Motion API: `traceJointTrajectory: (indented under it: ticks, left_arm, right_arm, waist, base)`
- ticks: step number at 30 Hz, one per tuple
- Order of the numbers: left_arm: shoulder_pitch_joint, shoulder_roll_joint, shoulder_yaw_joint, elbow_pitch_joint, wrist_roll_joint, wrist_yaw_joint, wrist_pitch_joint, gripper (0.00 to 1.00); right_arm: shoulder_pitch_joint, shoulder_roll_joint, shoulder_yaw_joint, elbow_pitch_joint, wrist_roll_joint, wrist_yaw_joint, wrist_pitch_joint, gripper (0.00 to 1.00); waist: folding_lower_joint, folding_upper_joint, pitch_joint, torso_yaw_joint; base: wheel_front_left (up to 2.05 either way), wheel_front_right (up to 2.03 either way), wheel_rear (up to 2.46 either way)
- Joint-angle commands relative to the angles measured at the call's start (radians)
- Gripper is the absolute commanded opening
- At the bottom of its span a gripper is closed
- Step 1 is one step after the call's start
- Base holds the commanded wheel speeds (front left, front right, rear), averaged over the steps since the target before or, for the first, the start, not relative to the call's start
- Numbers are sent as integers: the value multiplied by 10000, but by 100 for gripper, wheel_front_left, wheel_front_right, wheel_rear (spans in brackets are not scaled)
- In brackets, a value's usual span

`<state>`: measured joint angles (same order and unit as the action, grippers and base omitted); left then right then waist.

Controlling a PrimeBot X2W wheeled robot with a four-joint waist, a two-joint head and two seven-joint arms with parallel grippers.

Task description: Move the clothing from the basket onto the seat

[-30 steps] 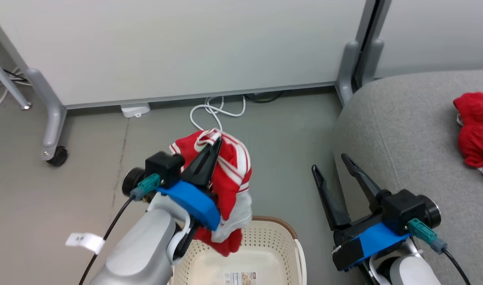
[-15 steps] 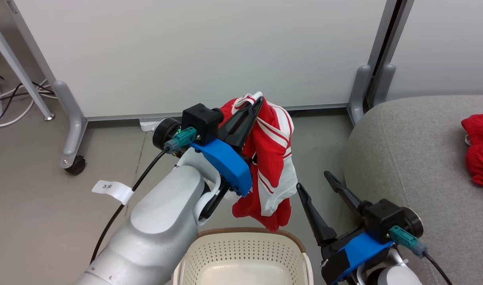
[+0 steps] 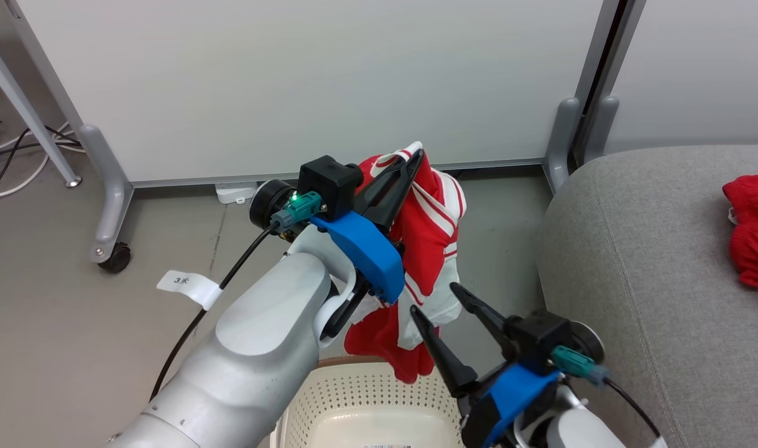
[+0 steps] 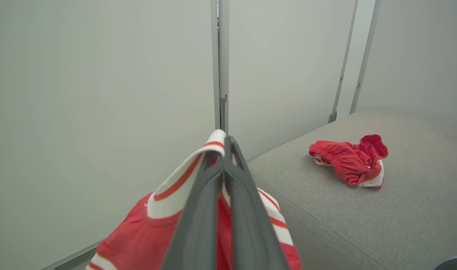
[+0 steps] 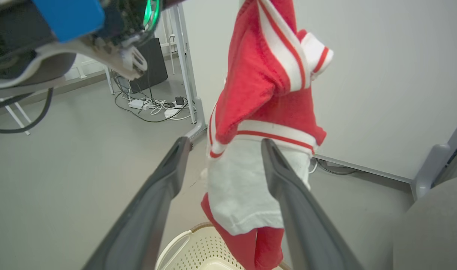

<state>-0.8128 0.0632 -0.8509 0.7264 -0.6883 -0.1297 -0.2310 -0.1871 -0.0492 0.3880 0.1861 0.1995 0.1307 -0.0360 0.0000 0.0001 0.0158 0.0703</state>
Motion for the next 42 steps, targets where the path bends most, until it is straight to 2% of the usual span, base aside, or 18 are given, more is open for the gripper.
traceJointTrajectory:
  ticks: [1, 15, 16, 17, 18, 27, 39, 40, 42]
  left_arm:
    - [-237, -19, -78, 24, -83, -12, -85, 0]
    - [-601, -117, -887, -16, -646, -13, -179, 0]
    - [-615, -121, -924, -19, -688, -13, -177, 0]
    - [-621, -123, -978, -16, -716, -13, -183, 0]
    - [-620, -124, -1032, -8, -763, -13, -194, 0]
    - [-643, -130, -1183, 183, -942, -13, -262, 0]
    - [-485, -130, -1091, 458, -1101, -13, -327, 0]
    - [-455, -125, -1063, 478, -1090, 0, -329, 4]
    - [-379, -70, -993, 504, -1045, 43, -345, 43]
  right_arm:
    - [-407, -25, 291, 364, 118, 1, -60, 100]
    - [-2809, -22, 1283, 3972, 1278, 1, -764, 100]
    - [-2943, -27, 1354, 4205, 1311, 1, -802, 63]
    - [-3062, -27, 1440, 4441, 1375, 1, -864, 22]
    - [-3173, -25, 1506, 4628, 1430, 1, -929, 0]
    - [-3596, -25, 1958, 5450, 1935, 1, -1326, 0]
    - [-3757, -24, 2255, 5893, 2153, 1, -1685, 0]
    - [-3760, -24, 2258, 5897, 2154, 1, -1703, 0]
    - [-3770, -24, 2271, 5893, 2121, 1, -1734, 0]
  waist:
    - [0, -1, 16, -5]
    - [0, -1, -2, 310]
    - [0, -1, -12, 331]
    - [0, -1, -20, 351]
    - [0, -1, -26, 368]
    - [0, -1, -74, 316]
    - [0, -1, -197, 46]
    - [0, -1, -192, 20]
    - [0, -1, -183, -38]
  base:
    - [0, 0, 0]
    - [0, 0, 0]
    - [0, 0, 0]
    - [0, 0, 0]
    - [0, 0, 0]
    - [0, 0, 0]
    - [0, 0, 0]
    - [0, 0, 0]
    - [0, 0, 0]
